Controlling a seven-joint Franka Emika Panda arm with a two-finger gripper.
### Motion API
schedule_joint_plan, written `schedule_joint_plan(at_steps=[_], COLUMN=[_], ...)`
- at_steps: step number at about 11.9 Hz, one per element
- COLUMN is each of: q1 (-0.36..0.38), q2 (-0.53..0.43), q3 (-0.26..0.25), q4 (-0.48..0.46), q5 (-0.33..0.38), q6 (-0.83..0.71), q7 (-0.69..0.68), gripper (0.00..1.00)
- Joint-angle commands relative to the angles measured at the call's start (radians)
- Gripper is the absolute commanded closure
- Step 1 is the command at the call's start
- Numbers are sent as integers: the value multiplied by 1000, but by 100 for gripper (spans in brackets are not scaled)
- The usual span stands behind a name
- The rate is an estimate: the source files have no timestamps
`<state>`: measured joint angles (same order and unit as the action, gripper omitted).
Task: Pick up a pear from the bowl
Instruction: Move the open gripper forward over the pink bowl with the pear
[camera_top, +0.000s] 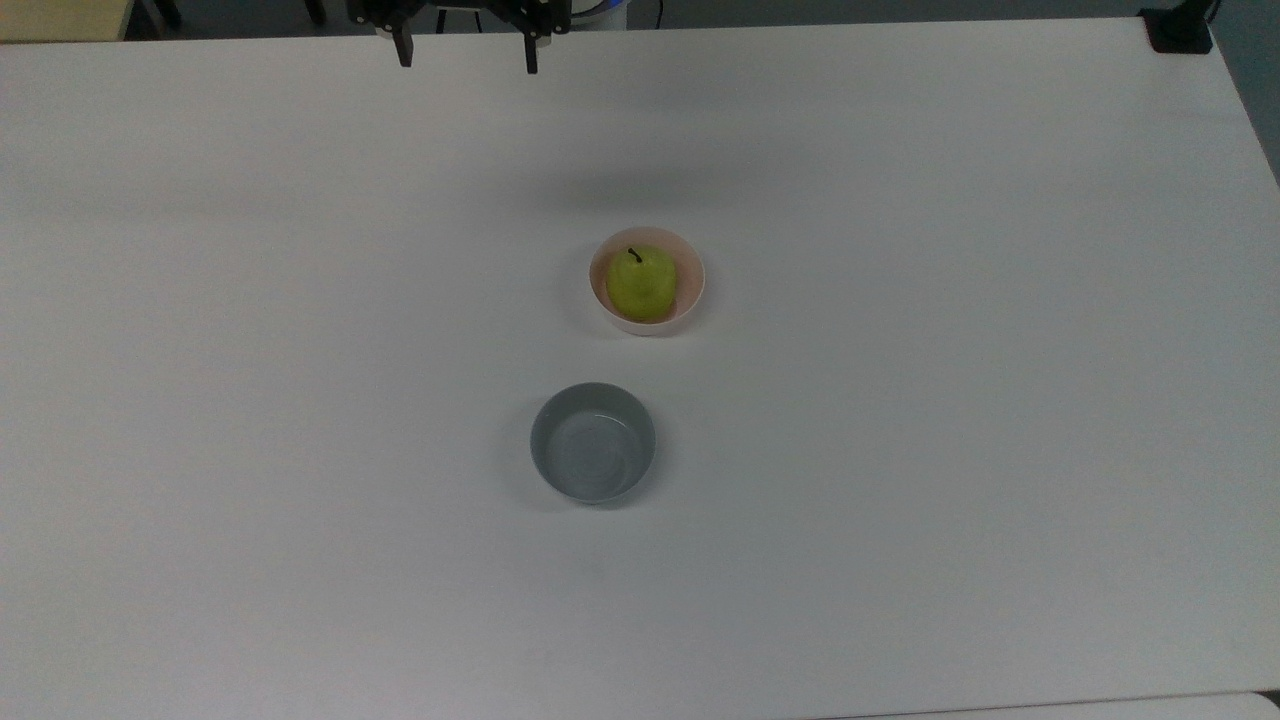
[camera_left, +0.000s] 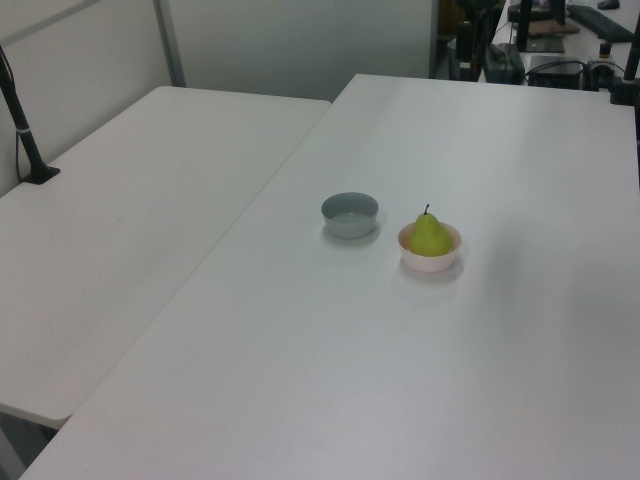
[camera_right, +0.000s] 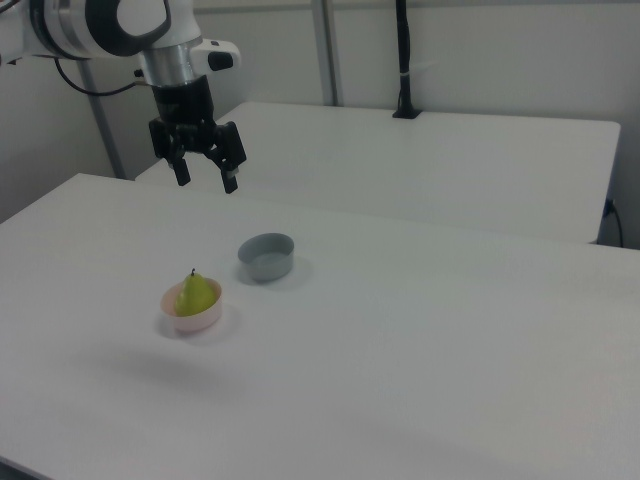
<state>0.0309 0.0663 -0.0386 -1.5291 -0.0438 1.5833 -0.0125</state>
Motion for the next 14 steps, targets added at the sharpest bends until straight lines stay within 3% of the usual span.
schedule_joint_plan(at_steps=[1,14], q1=[11,27], q2=[-14,-11], q3=[-10,8], q4=[1,-8], q5=[18,25], q6=[-23,-19], q7=[6,12], gripper=[0,0])
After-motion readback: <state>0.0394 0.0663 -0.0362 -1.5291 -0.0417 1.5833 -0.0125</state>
